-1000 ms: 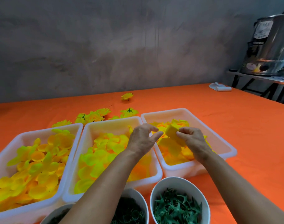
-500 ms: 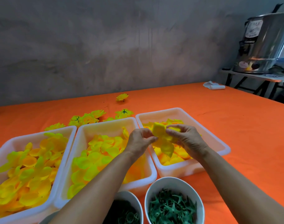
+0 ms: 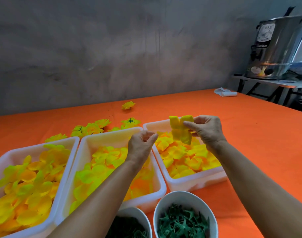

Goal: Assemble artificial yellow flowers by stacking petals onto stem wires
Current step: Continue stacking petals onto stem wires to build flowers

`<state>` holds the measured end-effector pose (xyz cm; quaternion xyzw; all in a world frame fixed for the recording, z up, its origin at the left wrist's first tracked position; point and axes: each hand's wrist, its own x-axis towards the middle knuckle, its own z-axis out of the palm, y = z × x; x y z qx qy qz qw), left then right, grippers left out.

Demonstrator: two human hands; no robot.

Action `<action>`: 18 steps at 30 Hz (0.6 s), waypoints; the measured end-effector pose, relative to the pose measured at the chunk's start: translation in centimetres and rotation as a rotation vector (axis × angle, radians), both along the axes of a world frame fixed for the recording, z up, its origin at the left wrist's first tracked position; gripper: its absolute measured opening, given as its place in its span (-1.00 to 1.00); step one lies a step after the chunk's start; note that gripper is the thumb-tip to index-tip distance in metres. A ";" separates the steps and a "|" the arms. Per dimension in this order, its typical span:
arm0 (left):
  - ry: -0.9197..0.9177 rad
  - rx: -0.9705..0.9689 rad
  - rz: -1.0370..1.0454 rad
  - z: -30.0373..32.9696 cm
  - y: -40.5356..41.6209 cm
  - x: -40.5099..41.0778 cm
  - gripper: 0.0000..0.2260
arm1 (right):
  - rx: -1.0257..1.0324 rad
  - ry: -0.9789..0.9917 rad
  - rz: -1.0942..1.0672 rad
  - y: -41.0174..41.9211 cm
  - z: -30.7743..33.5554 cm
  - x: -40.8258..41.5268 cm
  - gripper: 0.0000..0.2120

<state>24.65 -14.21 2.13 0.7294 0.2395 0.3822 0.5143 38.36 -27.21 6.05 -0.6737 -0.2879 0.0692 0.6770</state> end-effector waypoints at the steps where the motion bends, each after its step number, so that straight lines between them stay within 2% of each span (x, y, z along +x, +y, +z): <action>1: 0.000 0.003 -0.009 -0.3 -0.1 -0.1 -0.88 | -0.027 -0.026 -0.021 -0.1 -0.4 -0.1 -0.83; 6: 0.012 -0.005 -0.117 -1.5 -0.9 0.0 -0.89 | -0.112 -0.153 0.078 1.0 -3.1 -2.3 -0.74; 12: 0.051 0.080 -0.196 -2.0 -1.0 -0.5 -0.82 | -0.138 -0.166 0.256 1.1 -5.0 -3.8 -0.90; 18: 0.065 0.123 -0.106 -2.5 -1.5 -0.5 -0.83 | -0.268 -0.412 0.137 1.3 -5.7 -4.2 -0.81</action>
